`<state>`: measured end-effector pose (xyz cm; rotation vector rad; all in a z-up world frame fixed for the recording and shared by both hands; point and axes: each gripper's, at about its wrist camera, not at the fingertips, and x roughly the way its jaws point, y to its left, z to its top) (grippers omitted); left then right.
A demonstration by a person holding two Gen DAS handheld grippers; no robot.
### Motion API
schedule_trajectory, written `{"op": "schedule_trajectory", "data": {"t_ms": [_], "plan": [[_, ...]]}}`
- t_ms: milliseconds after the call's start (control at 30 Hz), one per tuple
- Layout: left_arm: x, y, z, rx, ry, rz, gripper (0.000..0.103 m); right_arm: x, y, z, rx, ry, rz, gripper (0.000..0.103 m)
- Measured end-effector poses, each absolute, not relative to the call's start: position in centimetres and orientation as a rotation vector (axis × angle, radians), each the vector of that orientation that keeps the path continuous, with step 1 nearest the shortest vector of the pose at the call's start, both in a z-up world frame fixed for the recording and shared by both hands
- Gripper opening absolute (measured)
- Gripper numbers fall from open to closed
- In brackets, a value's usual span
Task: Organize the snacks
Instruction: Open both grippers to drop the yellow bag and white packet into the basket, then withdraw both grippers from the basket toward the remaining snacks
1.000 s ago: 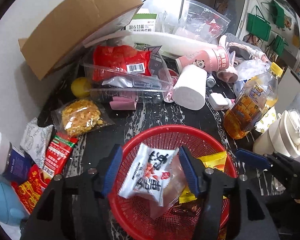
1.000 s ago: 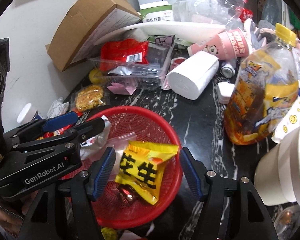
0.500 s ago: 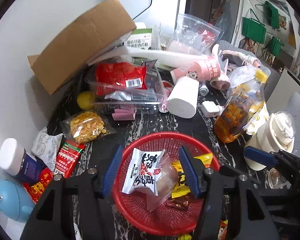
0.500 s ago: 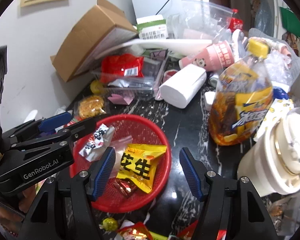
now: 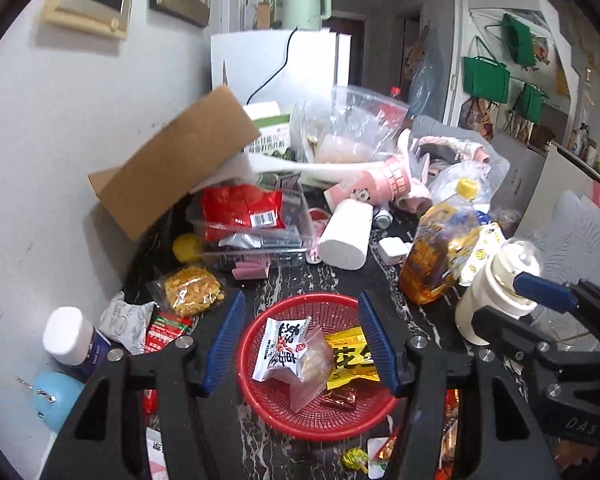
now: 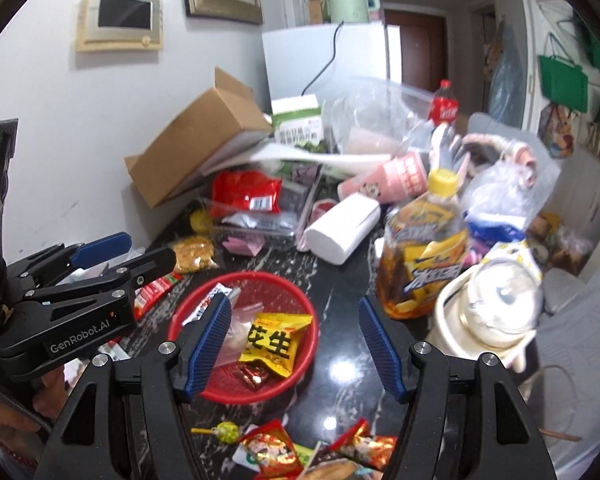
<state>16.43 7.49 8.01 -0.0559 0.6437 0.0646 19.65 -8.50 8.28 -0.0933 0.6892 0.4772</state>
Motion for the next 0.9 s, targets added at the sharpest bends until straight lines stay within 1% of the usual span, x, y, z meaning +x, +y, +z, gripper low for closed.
{"op": "schedule_trajectory", "data": {"t_ms": [100,300,433,667,733,800,900], "plan": [[15.1,6.9,9.0,-0.048,0.621,0.049,0.058,18.1,-9.1,9.5,-0.094,0.651,0.47,0.07],[12.2,5.5,10.4,-0.032,0.575,-0.002,0.058,15.1,-10.7,11.3,-0.091,0.599,0.455,0.072],[10.8,4.7,10.9,-0.04,0.564,-0.035,0.058,13.1,-11.8,12.2,-0.085,0.566,0.439,0.076],[8.1,3.2,11.0,-0.026,0.548,-0.087,0.058,9.9,-13.3,12.2,-0.068,0.55,0.415,0.077],[7.5,2.8,10.8,-0.022,0.55,-0.1,0.058,8.9,-13.7,12.0,-0.065,0.545,0.411,0.081],[6.8,2.4,10.5,-0.018,0.554,-0.112,0.058,8.1,-14.1,11.9,-0.063,0.541,0.402,0.083],[6.1,2.0,10.0,-0.025,0.566,-0.136,0.058,7.2,-14.5,11.3,-0.057,0.545,0.391,0.083]]}}
